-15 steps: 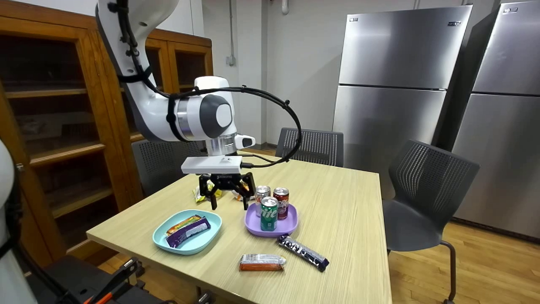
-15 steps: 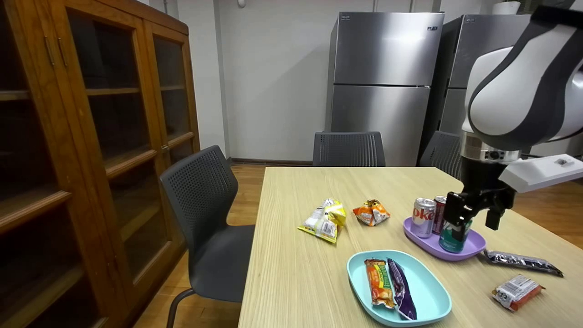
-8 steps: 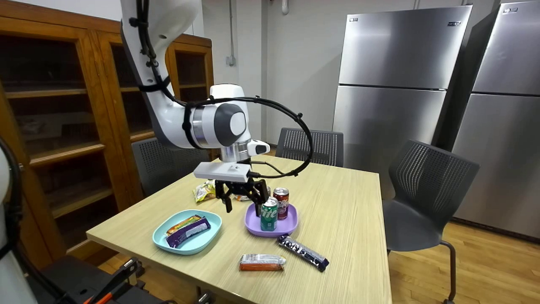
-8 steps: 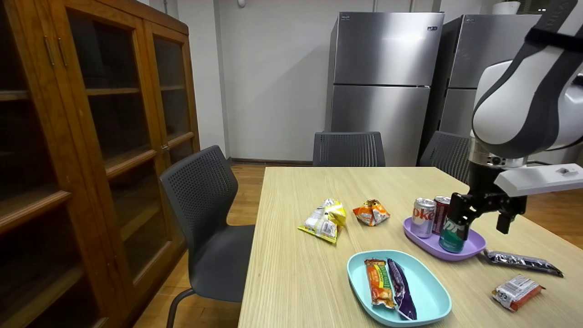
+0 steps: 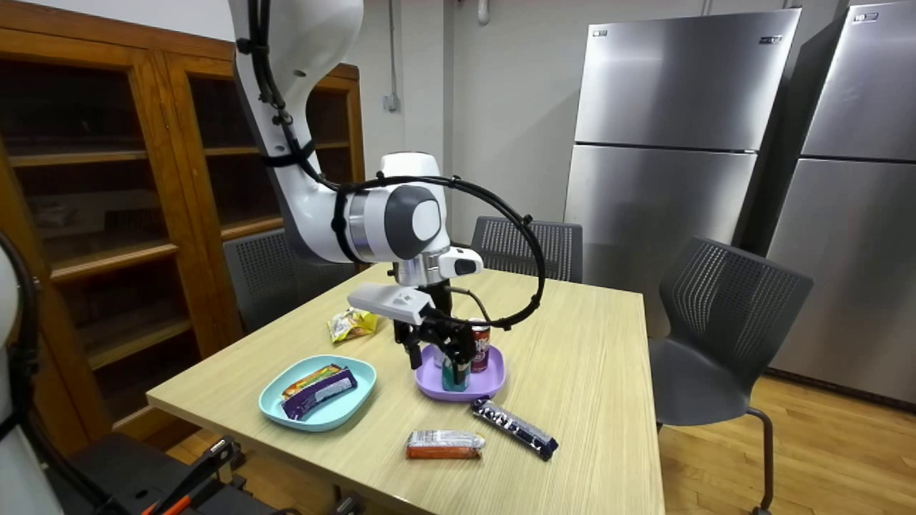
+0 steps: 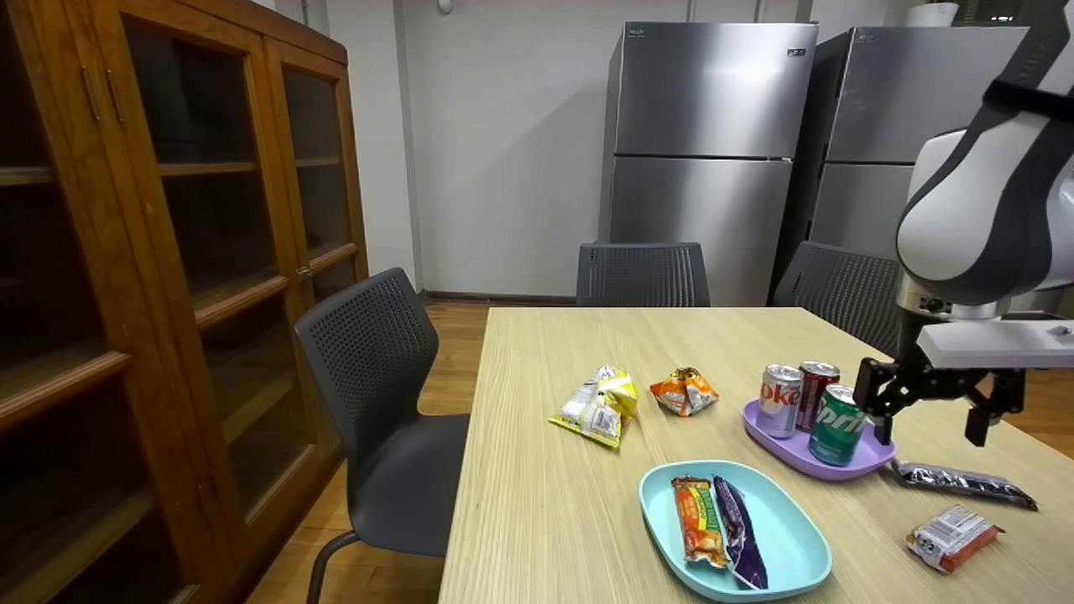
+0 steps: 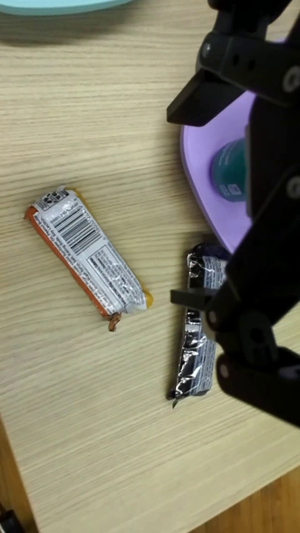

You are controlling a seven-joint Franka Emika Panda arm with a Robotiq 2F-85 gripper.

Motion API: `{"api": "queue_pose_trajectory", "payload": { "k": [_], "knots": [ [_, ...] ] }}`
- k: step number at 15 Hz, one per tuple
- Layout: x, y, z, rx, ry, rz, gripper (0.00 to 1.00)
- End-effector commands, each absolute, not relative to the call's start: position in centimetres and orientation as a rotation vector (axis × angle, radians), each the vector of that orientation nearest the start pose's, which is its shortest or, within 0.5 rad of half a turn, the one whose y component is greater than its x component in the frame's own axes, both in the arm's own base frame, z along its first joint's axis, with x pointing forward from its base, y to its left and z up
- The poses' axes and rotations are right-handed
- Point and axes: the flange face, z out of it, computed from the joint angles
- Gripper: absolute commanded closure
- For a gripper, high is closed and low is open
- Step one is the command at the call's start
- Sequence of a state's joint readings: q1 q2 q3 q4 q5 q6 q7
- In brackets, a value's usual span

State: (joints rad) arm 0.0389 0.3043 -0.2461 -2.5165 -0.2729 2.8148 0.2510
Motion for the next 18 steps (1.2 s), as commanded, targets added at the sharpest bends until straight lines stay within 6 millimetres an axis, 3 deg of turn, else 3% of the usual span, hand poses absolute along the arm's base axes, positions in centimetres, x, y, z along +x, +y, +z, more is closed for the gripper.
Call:
{"api": "queue_pose_trajectory", "payload": {
  "k": [1, 10, 18],
  "knots": [
    [44.6, -9.5, 16.3, -3.273, 0.517, 0.014, 0.00],
    [42.3, -10.6, 13.0, -3.157, 0.890, 0.062, 0.00],
    [41.4, -11.3, 10.0, -3.043, 1.104, 0.051, 0.00]
  ]
}}
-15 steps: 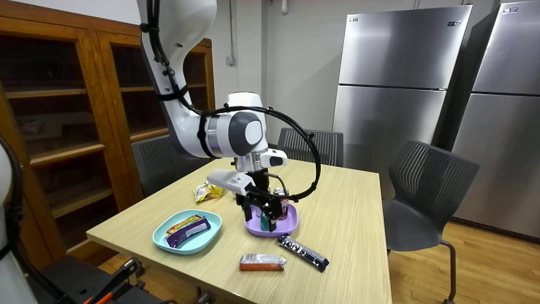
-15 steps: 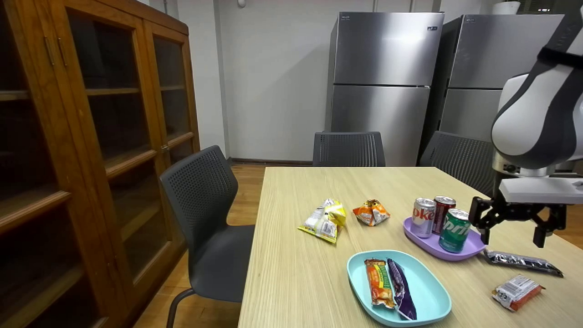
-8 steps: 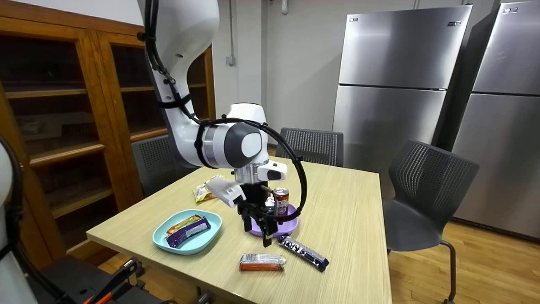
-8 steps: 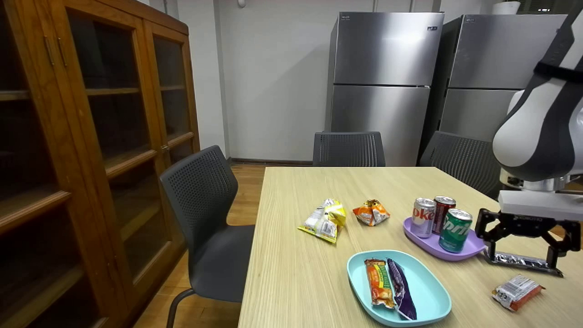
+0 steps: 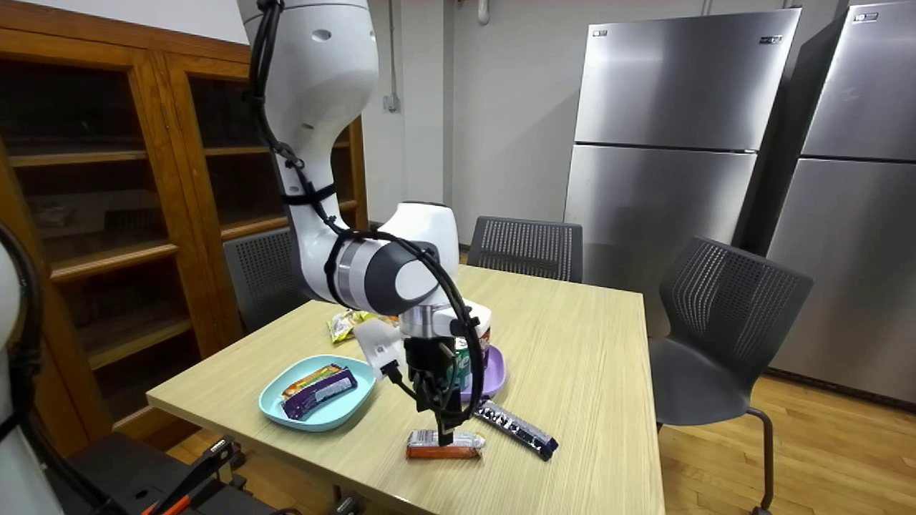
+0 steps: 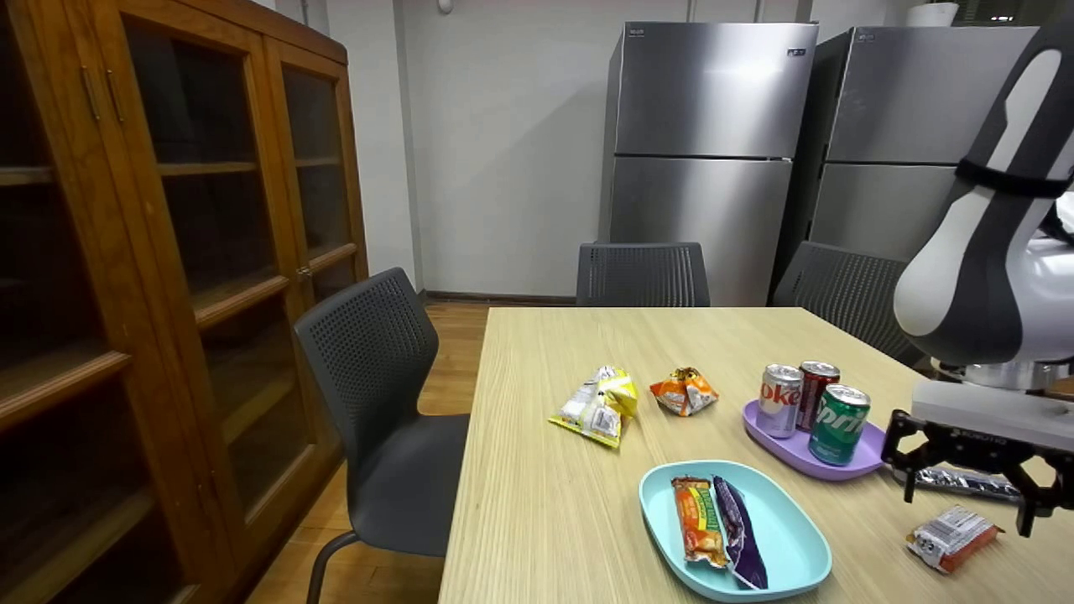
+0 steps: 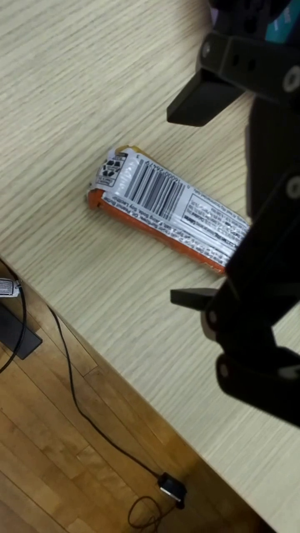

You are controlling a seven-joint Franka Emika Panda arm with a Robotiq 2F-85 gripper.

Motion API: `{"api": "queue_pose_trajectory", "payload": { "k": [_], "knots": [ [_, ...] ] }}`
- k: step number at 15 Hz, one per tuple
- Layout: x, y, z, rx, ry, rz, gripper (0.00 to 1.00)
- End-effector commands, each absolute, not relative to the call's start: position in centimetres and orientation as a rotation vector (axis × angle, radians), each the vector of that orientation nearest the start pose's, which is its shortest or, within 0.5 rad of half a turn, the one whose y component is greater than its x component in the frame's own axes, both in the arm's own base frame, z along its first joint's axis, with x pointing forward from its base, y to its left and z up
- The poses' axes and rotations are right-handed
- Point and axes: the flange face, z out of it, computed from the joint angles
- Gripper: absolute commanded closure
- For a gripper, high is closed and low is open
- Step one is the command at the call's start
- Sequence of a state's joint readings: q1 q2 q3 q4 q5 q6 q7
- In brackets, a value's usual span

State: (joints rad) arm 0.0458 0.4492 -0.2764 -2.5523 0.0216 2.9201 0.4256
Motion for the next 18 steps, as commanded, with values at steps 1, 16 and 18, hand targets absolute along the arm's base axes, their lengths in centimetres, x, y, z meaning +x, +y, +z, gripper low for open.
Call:
{"api": "queue_pose_trajectory", "payload": {
  "k": [1, 16, 18],
  "knots": [
    [41.4, -11.3, 9.8, -3.030, 1.122, 0.046, 0.00],
    [41.6, -12.4, 7.3, -2.959, 1.256, -0.030, 0.25],
    [41.8, -12.3, 7.3, -2.964, 1.247, -0.052, 0.34]
  ]
}}
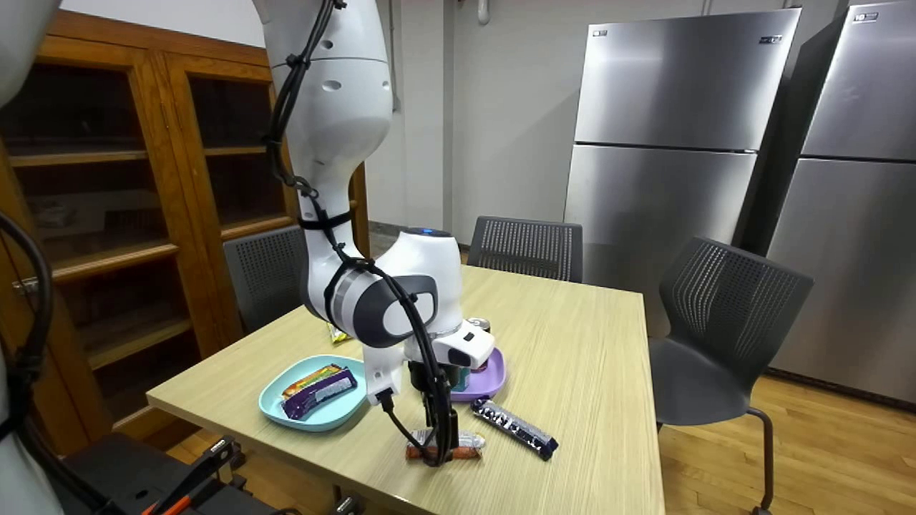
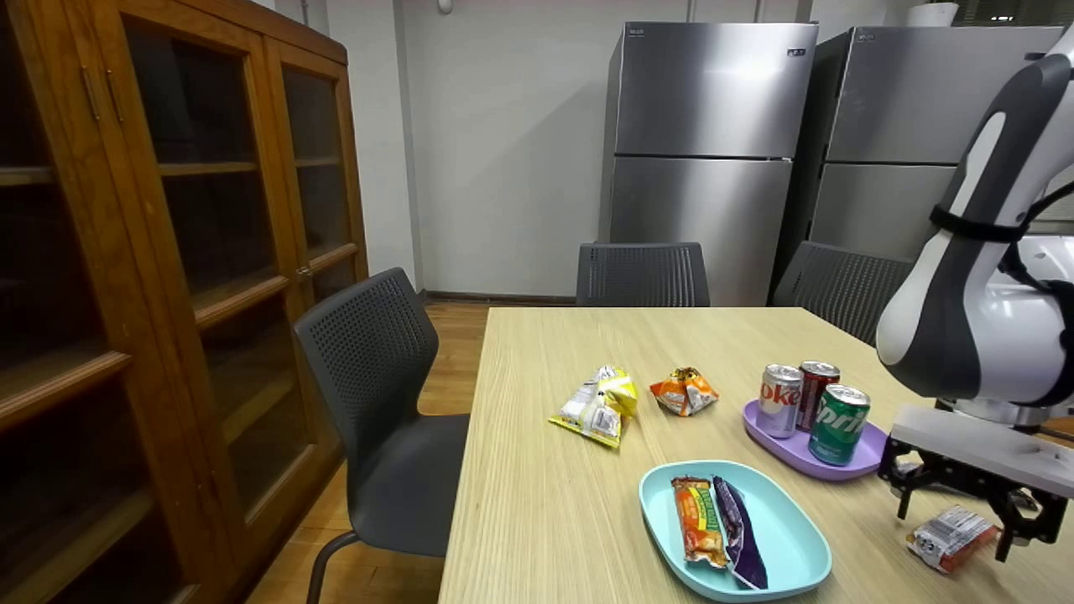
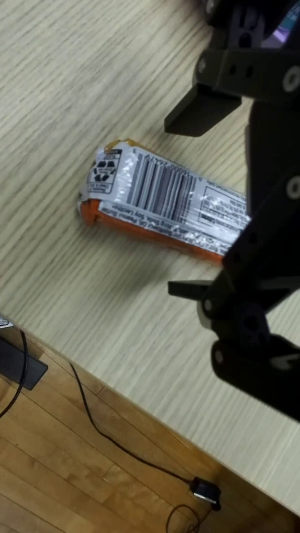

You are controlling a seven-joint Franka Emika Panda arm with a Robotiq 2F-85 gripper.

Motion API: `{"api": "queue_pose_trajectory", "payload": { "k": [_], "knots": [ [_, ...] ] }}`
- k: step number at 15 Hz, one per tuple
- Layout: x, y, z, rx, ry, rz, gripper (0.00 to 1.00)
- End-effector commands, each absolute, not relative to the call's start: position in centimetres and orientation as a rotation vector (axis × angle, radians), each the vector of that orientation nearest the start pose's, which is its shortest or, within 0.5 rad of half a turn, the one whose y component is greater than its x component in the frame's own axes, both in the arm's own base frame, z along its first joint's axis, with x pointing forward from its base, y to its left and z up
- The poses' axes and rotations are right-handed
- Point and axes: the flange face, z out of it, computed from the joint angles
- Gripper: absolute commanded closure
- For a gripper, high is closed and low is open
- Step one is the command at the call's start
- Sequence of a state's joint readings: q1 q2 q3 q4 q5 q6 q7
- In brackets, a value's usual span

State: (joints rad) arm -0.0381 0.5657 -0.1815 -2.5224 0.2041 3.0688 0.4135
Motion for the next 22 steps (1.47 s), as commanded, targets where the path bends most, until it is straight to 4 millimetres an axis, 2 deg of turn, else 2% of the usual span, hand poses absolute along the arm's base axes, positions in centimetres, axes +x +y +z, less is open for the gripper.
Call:
{"api": "queue_pose_trajectory", "payload": {
  "k": [1, 6, 12, 18, 22],
  "knots": [
    [41.9, -12.3, 7.3, -2.963, 1.245, -0.058, 0.42],
    [41.8, -12.3, 7.7, -2.967, 1.243, -0.097, 0.81],
    [40.7, -11.4, 9.1, -2.969, 1.195, -0.127, 0.83],
    [38.9, -9.0, 11.5, -2.979, 1.090, -0.172, 0.83],
    [38.4, -7.4, 13.1, -2.983, 1.060, -0.199, 0.83]
  ]
}}
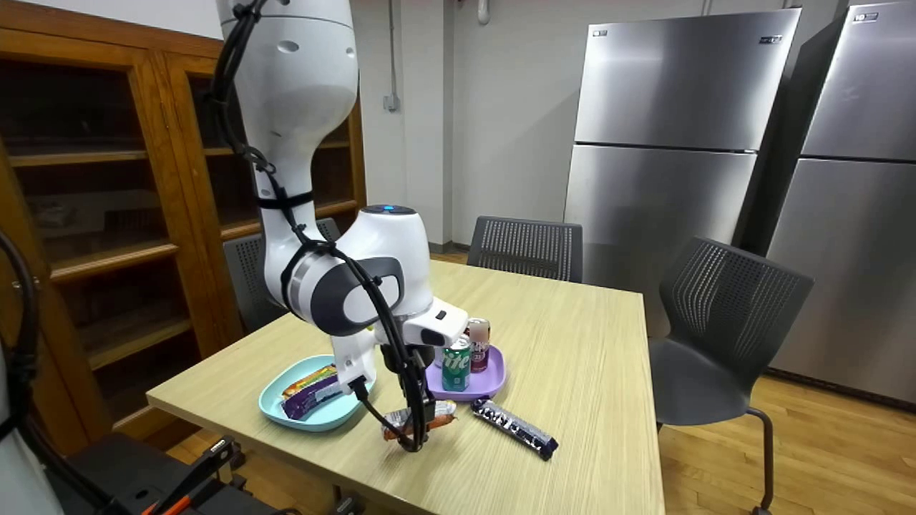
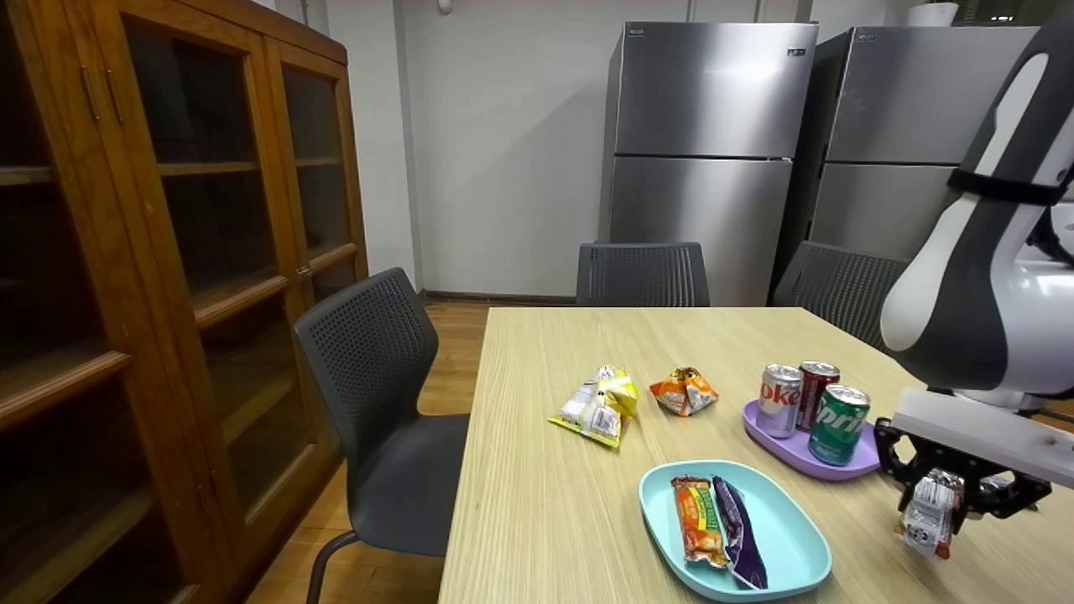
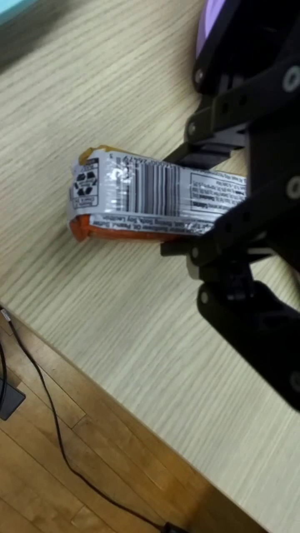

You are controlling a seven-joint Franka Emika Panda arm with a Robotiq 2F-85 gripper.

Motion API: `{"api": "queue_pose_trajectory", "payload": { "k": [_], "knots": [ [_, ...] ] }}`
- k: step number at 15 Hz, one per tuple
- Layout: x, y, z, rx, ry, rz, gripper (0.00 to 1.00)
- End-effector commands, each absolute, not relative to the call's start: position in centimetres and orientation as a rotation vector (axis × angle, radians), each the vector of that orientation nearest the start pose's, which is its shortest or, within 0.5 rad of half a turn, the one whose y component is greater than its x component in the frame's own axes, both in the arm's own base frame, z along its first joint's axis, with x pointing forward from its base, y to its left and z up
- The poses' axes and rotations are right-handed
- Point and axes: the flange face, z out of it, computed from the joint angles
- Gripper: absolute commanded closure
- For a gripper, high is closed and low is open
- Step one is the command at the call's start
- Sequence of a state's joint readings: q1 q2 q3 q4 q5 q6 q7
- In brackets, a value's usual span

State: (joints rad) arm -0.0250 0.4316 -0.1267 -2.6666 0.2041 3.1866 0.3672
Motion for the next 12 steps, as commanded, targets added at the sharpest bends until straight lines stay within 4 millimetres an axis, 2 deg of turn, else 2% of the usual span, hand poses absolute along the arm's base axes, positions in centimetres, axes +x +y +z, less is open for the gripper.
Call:
{"api": "queue_pose_trajectory", "payload": {
  "k": [1, 7, 12],
  "knots": [
    [38.4, -6.9, 13.4, -2.990, 1.047, -0.213, 0.83],
    [38.5, -2.7, 13.9, -3.062, 0.940, -0.257, 0.83],
    [39.5, 1.8, 13.9, -3.127, 0.837, -0.303, 0.83]
  ]
}}
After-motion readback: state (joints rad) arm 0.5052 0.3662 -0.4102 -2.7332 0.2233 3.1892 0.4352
